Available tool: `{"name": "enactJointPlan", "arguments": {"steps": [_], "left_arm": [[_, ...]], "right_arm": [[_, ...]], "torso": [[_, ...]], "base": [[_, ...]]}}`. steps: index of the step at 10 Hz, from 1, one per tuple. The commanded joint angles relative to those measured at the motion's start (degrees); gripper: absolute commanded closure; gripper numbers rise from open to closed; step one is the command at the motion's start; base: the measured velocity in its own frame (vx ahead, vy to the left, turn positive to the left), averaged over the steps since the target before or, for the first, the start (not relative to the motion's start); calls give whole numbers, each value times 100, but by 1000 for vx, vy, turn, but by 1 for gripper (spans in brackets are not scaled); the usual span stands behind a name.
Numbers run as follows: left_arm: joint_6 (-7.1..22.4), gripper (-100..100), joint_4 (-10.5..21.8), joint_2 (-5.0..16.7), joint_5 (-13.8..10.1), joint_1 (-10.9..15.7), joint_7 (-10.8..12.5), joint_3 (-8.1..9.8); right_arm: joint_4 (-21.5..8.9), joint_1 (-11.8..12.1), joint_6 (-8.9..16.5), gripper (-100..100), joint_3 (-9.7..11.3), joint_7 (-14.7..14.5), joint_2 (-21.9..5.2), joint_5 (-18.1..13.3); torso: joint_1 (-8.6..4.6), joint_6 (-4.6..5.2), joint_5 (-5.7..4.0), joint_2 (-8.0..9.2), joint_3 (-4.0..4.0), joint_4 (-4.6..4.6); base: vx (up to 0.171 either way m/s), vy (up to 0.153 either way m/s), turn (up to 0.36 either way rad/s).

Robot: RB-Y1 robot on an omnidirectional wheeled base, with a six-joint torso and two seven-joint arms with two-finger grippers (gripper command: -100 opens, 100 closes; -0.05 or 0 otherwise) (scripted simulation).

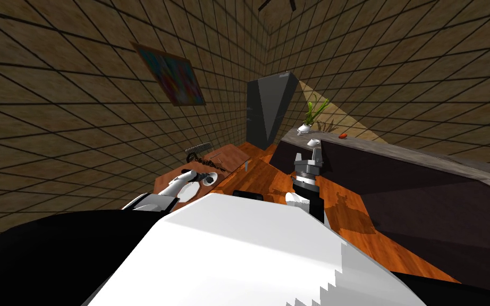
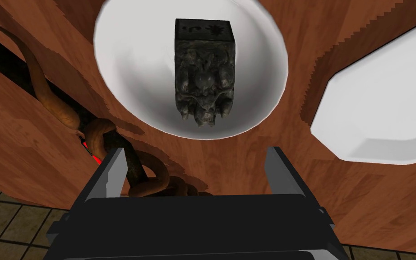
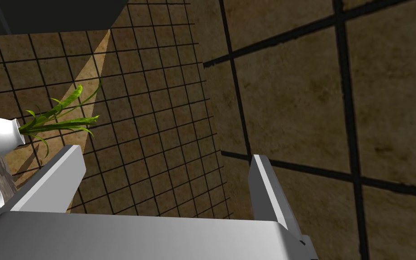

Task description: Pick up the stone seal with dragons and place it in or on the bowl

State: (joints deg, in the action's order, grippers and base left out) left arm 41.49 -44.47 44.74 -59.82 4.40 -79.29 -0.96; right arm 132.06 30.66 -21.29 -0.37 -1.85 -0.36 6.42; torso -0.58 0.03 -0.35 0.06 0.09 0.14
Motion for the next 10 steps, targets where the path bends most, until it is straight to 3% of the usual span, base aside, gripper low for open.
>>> {"name": "enactJointPlan", "arguments": {"steps": [1, 2, 3, 4, 5, 7, 8, 10], "left_arm": [[3, -100, 4, 40, -286, -80, -286, 9], [3, -100, 4, 40, -464, -80, -367, 9], [-34, -100, 256, 288, -618, -141, -554, 86], [-34, -100, 127, 288, -726, -141, -540, 86], [-34, -100, 336, 288, -899, -141, -691, 86], [-34, -100, 442, 288, -1199, -141, -1029, 86], [-70, -100, 724, 537, -1392, -202, -1193, 164], [-70, -100, 881, 537, -1862, -202, -1701, 164]], "right_arm": [[0, 0, 0, 0, 0, 0, 0, 0], [0, 0, 0, 0, 0, 0, 0, 0], [0, 0, 0, 0, 0, 0, 0, 0], [0, -1, 0, 0, 0, 0, 0, 0], [0, 0, 0, 0, 0, 0, 0, 0], [0, 0, 0, 0, -1, 0, -1, 0], [0, 0, 0, 0, -1, 0, -1, 0], [0, 0, 0, 0, 0, 0, 0, 0]], "torso": [[0, 0, 0, 0, 0, 0], [7, 0, 1, 8, 5, 2], [16, 1, 3, 16, 9, 4], [-1, 3, -1, 11, 7, 4], [-6, 3, -1, 2, 2, 2], [20, 0, 4, 12, 7, 3], [27, 0, 6, 16, 10, 4], [-3, 1, -1, 1, 1, 1]], "base": [[12, -44, 7], [-10, -18, 13], [20, -79, -153], [40, -85, -66], [22, -40, -2], [-3, 0, 4], [27, -71, -172], [34, -64, -23]]}}
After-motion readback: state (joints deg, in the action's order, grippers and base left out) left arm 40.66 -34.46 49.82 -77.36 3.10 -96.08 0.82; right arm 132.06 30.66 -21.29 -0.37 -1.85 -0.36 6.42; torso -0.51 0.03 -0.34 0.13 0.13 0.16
